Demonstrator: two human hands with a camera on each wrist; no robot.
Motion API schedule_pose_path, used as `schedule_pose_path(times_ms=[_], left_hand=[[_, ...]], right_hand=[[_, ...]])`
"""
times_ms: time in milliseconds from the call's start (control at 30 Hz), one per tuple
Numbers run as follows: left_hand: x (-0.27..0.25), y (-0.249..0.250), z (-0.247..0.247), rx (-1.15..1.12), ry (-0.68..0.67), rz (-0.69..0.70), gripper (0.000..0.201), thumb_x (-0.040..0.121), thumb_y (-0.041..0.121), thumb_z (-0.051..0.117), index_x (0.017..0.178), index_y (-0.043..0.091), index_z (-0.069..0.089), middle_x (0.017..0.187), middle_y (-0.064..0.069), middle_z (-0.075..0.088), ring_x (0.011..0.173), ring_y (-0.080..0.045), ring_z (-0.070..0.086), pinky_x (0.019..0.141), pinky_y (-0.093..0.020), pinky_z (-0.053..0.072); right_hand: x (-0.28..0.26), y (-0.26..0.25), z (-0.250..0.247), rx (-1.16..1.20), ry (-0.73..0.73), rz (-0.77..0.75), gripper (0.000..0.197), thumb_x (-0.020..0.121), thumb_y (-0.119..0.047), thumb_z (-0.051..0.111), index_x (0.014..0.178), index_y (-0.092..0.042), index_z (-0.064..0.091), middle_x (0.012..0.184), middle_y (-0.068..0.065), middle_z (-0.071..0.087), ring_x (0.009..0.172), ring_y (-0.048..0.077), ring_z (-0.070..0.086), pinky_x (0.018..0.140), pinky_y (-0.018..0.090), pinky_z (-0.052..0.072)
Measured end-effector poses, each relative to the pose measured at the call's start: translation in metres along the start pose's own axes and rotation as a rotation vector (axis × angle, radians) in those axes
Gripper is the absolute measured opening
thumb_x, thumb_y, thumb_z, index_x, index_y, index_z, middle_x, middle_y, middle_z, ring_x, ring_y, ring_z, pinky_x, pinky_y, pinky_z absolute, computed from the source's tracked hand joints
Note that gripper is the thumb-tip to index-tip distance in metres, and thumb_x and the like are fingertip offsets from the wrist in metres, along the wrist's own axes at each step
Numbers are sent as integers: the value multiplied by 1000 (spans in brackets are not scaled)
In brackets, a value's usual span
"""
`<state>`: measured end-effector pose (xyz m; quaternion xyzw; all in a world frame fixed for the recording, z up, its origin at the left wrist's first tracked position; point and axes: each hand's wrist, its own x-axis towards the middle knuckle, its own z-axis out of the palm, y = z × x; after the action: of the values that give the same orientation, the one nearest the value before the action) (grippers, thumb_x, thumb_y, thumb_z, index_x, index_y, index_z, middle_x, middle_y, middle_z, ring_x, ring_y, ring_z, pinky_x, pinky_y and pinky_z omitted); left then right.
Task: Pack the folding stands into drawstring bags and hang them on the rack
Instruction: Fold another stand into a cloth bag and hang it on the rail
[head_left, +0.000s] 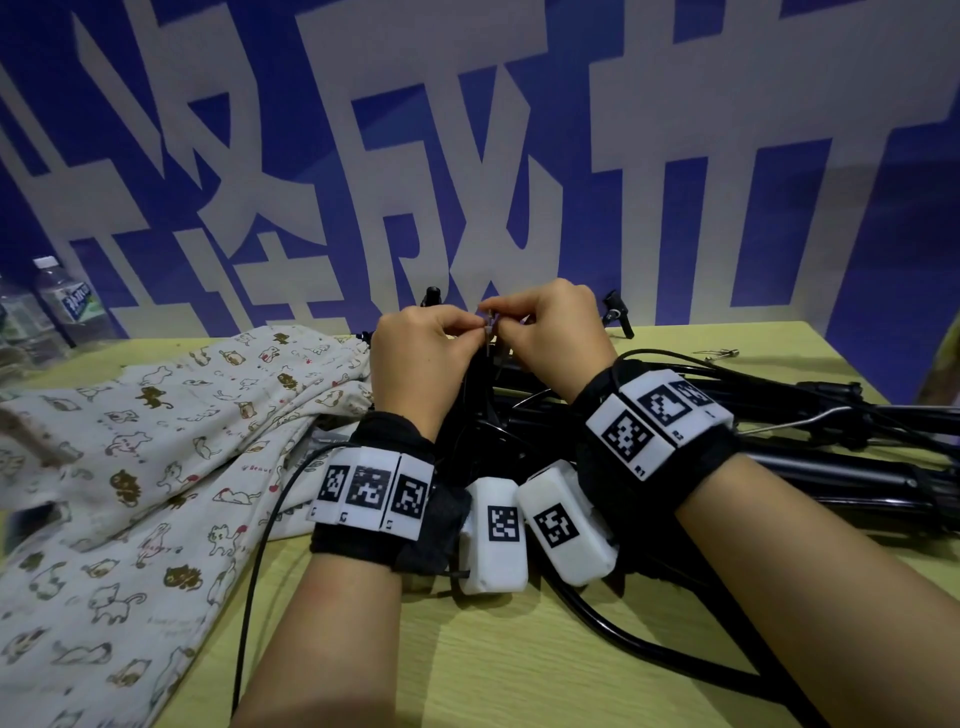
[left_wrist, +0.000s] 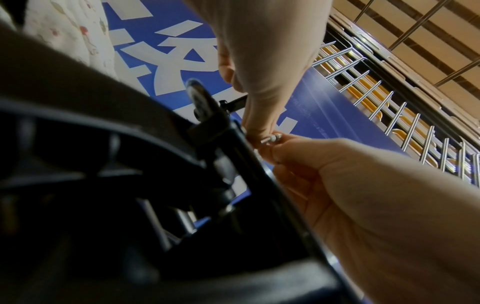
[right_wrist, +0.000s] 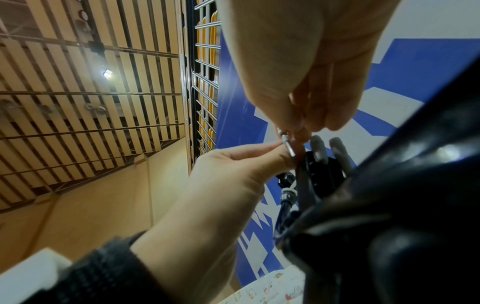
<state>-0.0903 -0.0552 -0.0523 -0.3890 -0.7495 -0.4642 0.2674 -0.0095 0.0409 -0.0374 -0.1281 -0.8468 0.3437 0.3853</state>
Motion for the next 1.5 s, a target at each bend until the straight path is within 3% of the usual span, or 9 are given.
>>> schedule_pose_path(times_ms=[267, 533, 667, 767, 1000, 1133, 1233, 1367, 1500], left_hand=[[1, 2, -1, 54, -12, -65, 14, 79, 26, 73, 90, 17, 77, 83, -2, 75, 78, -15, 68, 76, -33, 54], [0, 1, 1, 48, -9, -133, 13, 80, 30, 72, 88, 22, 77, 80, 2, 73, 79, -15, 65, 73, -30, 52], [-1, -8, 3, 37, -29, -152, 11, 81, 28, 71, 86, 19, 75, 80, 3, 71, 80, -18, 64, 74, -34, 53], [-1, -14, 4, 46, -48, -157, 9, 82, 25, 70, 86, 19, 75, 82, 2, 71, 82, -20, 64, 74, -37, 53], [-3, -19, 8, 14, -84, -152, 7, 86, 17, 63, 90, 15, 69, 86, 0, 67, 75, -17, 60, 70, -30, 50], [-3, -19, 10, -153, -62, -232, 8, 88, 12, 61, 93, 9, 66, 86, 0, 63, 71, -14, 57, 66, -20, 42], [-4, -20, 10, -262, -67, -286, 4, 89, 11, 60, 91, 11, 64, 84, 1, 62, 76, -9, 57, 67, -10, 41], [0, -32, 15, -375, -79, -457, 17, 94, 22, 53, 81, 14, 58, 82, -5, 61, 80, -20, 57, 76, -29, 45], [0, -32, 17, -554, -125, -701, 22, 100, 31, 37, 89, 19, 53, 85, -1, 57, 87, -21, 58, 76, -33, 48]], right_hand=[[-4, -5, -2, -72, -114, 12, 31, 91, -6, 51, 117, -14, 66, 104, 11, 70, 88, 22, 63, 88, 30, 51], [-2, -11, -10, -142, -216, 104, 37, 90, -7, 46, 126, -8, 56, 116, 10, 64, 108, 29, 58, 93, 39, 47], [5, -7, -44, -97, -239, 267, 41, 93, -11, 47, 133, -11, 50, 115, 9, 62, 81, 17, 61, 70, 28, 54], [-2, -1, -73, -214, -353, 359, 31, 93, -19, 52, 123, -13, 59, 108, 10, 64, 82, 15, 55, 63, 23, 46], [-36, 1, -105, -591, -723, 447, 34, 87, -41, 57, 120, -33, 60, 120, -9, 58, 108, 11, 50, 90, 26, 33], [-52, -1, -94, -701, -829, 399, 48, 86, -37, 58, 133, -30, 49, 129, -6, 55, 115, 15, 51, 94, 27, 40], [-58, 8, -78, -672, -802, 367, 39, 87, -26, 58, 124, -16, 56, 118, 4, 62, 100, 19, 57, 77, 25, 43], [-58, 18, -75, -591, -760, 392, 32, 87, -20, 58, 117, -13, 60, 105, 5, 64, 86, 16, 54, 62, 24, 43], [-60, 23, -81, -519, -750, 408, 35, 86, -26, 61, 121, -20, 59, 96, -4, 60, 84, 12, 54, 68, 21, 42]])
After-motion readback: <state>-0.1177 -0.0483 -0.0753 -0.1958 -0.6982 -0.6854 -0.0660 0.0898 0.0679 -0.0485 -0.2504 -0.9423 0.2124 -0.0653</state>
